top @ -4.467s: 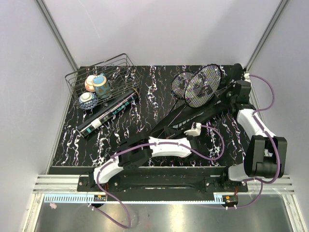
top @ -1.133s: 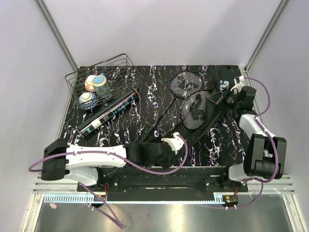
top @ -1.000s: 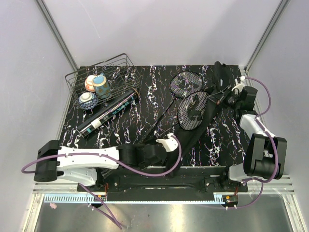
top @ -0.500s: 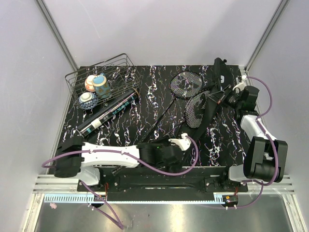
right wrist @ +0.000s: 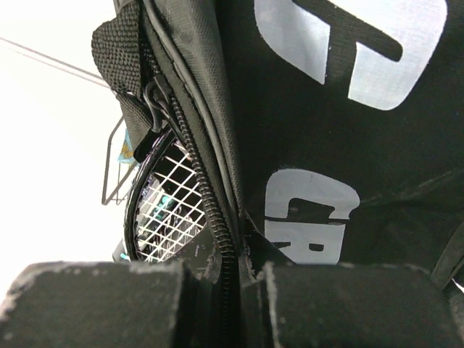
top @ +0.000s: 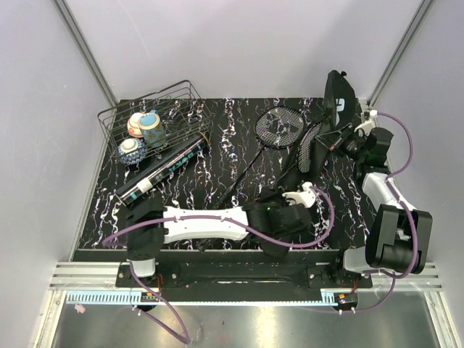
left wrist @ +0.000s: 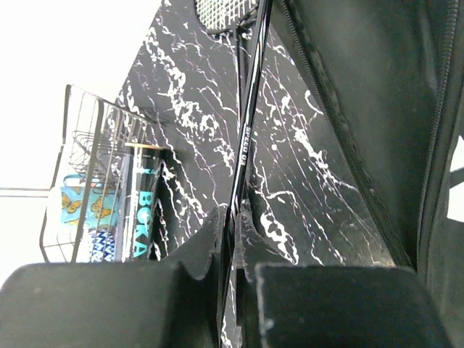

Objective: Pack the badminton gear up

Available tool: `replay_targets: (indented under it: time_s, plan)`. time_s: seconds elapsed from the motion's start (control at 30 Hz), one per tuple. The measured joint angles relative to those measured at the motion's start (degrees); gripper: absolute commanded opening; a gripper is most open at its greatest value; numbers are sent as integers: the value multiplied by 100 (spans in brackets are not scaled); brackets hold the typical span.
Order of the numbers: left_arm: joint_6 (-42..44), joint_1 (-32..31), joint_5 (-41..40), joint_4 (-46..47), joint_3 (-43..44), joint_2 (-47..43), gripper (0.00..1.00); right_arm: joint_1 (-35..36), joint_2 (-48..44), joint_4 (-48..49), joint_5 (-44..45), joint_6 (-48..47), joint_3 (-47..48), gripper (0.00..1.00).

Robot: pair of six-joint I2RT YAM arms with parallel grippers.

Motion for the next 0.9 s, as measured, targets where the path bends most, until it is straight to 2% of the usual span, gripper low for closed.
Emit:
replay_targets:
  time_s: [0.33,0.57,0.7,0.83,0.9]
  plan:
    - [-680,181,-1150,-656,1368,1226,0,-37,85,181,549,629,-9,0]
    - [-1193,203,-1318,-638,1375,1263,0,-33,107,81,546,844,-28,0]
    - [-1049,203,-1086,37,778,992,0,76,107,-791,605,544,258,1]
    - [-721,188,-623,319,686,809,0,271,44,-1775,979,44,739,9]
    - [-651,155,-291,326,686,664,0,302,-85,-2146,1150,-138,844,9]
